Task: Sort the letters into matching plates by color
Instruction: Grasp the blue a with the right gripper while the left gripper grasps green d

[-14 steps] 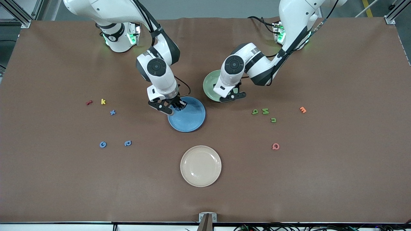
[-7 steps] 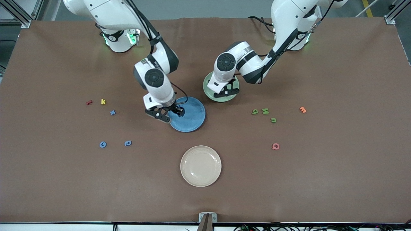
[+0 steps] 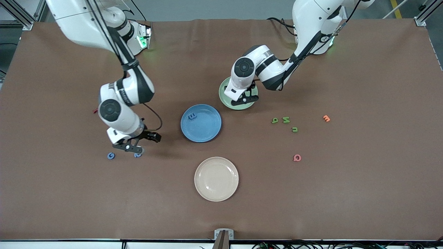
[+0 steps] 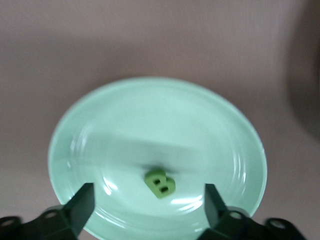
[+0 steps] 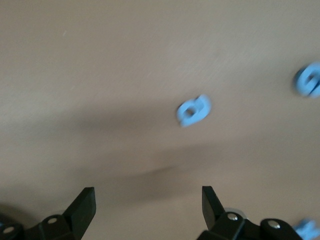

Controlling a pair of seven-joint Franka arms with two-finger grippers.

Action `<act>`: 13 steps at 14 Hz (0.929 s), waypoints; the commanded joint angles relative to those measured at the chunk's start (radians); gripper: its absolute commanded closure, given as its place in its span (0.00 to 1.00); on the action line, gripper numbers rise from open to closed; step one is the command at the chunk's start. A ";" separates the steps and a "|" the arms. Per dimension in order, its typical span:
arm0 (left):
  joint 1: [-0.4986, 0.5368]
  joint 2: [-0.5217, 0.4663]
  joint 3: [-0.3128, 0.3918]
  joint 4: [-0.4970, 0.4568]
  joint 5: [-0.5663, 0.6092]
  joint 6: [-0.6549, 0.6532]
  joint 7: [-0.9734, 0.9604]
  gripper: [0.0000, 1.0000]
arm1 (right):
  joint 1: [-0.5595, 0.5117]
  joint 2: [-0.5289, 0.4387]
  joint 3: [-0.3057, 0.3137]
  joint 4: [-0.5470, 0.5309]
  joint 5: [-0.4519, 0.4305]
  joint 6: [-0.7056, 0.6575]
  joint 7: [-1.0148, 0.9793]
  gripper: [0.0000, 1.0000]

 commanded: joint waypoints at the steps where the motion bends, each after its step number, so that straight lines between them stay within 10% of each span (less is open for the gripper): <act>1: 0.081 -0.079 -0.004 -0.013 0.000 -0.024 0.072 0.00 | -0.059 0.041 0.021 0.063 -0.012 -0.014 -0.096 0.32; 13: 0.298 -0.038 0.013 0.011 0.150 -0.013 0.157 0.00 | -0.115 0.207 0.020 0.175 -0.018 0.054 -0.254 0.35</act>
